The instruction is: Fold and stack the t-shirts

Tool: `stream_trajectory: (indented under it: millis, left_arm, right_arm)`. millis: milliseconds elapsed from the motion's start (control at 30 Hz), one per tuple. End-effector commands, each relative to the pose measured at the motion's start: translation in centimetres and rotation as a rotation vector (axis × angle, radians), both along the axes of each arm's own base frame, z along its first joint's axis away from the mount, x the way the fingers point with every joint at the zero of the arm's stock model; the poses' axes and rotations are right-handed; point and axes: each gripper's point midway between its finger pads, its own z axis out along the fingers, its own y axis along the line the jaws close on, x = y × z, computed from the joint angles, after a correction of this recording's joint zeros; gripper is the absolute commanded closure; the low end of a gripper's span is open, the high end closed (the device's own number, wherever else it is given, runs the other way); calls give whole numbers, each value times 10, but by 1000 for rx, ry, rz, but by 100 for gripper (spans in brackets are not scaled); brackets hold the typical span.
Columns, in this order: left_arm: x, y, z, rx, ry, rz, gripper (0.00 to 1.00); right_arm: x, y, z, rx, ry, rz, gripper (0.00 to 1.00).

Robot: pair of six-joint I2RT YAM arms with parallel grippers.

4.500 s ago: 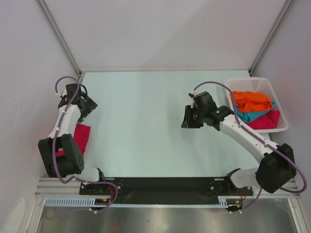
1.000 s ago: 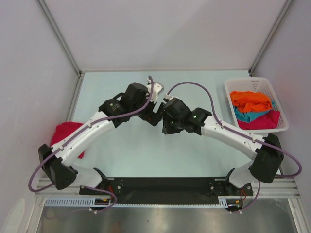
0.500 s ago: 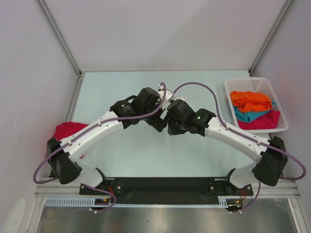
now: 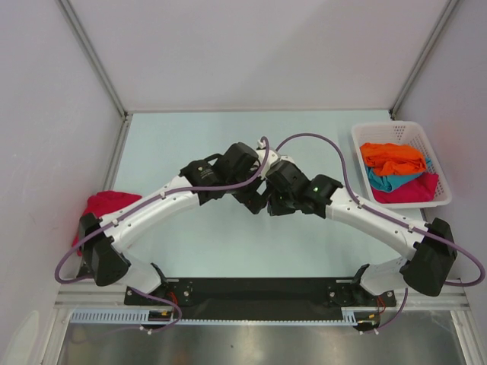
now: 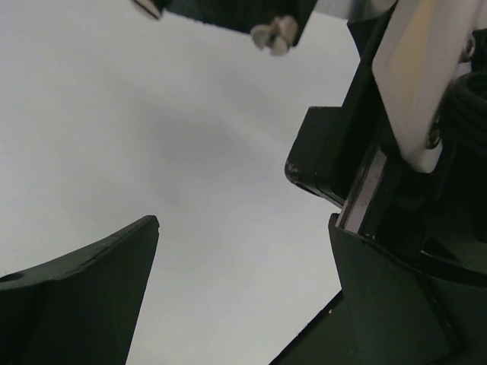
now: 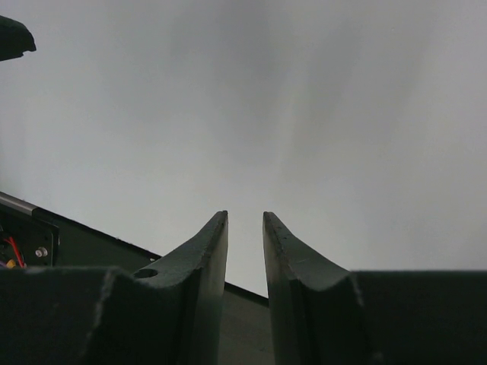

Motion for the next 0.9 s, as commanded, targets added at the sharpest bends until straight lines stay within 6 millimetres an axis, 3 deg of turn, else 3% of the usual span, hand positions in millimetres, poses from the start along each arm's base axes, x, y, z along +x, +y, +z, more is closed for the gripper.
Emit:
stream_trajectory:
  millis: [0, 433, 867]
  left_arm:
    - [-5, -30, 16, -78, -29, -85, 0]
    - [2, -28, 6, -35, -37, -66, 1]
    - [25, -16, -14, 14, -70, 93, 0]
  right_arm:
    - [5, 15, 19, 85, -53, 7, 69]
    - [9, 15, 18, 86, -56, 5, 69]
    - [10, 16, 19, 88, -53, 4, 69]
